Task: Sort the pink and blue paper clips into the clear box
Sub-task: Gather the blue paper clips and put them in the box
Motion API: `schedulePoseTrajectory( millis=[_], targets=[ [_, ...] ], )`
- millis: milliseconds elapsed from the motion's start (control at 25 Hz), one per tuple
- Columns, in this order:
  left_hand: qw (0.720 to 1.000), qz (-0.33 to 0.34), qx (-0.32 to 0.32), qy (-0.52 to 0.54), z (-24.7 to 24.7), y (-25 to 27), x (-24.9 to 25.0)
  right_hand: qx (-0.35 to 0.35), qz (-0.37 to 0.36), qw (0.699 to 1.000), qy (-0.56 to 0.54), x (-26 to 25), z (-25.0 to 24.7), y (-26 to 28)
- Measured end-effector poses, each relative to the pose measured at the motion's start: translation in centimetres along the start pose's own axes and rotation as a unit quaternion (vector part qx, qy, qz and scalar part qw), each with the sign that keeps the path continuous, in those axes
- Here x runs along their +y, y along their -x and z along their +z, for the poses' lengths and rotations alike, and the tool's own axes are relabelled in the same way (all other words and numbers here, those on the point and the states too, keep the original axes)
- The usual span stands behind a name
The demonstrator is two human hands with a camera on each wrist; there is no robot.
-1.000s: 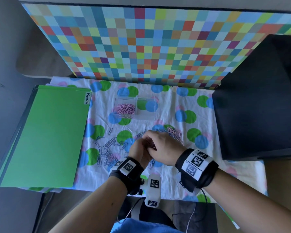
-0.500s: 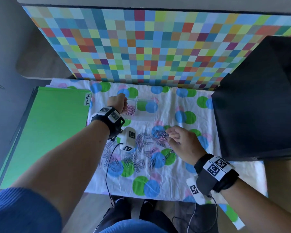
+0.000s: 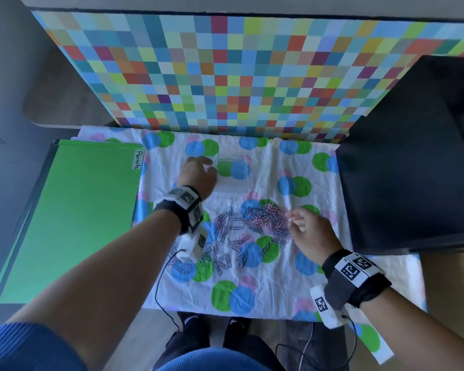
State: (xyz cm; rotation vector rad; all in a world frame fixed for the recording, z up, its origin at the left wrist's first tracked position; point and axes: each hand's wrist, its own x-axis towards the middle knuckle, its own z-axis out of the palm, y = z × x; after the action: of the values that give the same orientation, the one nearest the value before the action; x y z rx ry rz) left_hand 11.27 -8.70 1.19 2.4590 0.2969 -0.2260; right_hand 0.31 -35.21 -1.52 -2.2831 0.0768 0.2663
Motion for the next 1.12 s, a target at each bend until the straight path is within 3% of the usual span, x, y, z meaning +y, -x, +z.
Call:
schedulePoseTrajectory(
  millis=[80, 200, 280, 360, 520, 640, 800, 880, 1000, 1120],
  targets=[
    [0.992, 0.125, 0.001, -0.011, 1.5, 2.9, 0.3, 0.008, 0.005, 0.999, 0.041, 0.9, 0.2, -0.2],
    [0.947, 0.271, -0.127, -0.12, 4.7, 7.4, 1.5, 0.003, -0.015, 0.994, 0.104, 1.7, 1.0, 0.0],
    [0.904, 0.318, -0.195, -0.209, 6.7, 9.2, 1.3, 0.0, -0.026, 0.991, 0.13, 2.0, 1.4, 0.1],
    [0.87, 0.338, -0.223, -0.28, 7.9, 10.1, 0.2, -0.005, -0.025, 0.987, 0.158, 2.3, 1.5, 0.1],
    [0.851, 0.345, -0.234, -0.32, 7.4, 10.7, -2.3, -0.03, -0.033, 0.979, 0.198, 2.4, 1.4, 0.1],
    [0.853, 0.358, -0.234, -0.298, 6.4, 11.1, -4.3, -0.026, -0.042, 0.982, 0.181, 2.5, 1.4, 0.5],
    [0.862, 0.368, -0.222, -0.269, 5.3, 11.7, -5.7, -0.017, -0.004, 0.989, 0.149, 2.5, 0.9, 0.2],
    [0.888, 0.331, -0.211, -0.239, 5.0, 11.7, -5.4, -0.026, 0.002, 0.988, 0.152, 2.4, 1.1, -0.2],
    [0.937, 0.268, -0.144, -0.169, 5.4, 10.7, -4.1, -0.038, 0.003, 0.987, 0.153, 2.0, 1.6, -0.6],
    [0.955, 0.203, -0.141, -0.163, 5.9, 9.2, -2.8, -0.032, 0.001, 0.991, 0.13, 1.9, 1.9, -0.8]
  ],
)
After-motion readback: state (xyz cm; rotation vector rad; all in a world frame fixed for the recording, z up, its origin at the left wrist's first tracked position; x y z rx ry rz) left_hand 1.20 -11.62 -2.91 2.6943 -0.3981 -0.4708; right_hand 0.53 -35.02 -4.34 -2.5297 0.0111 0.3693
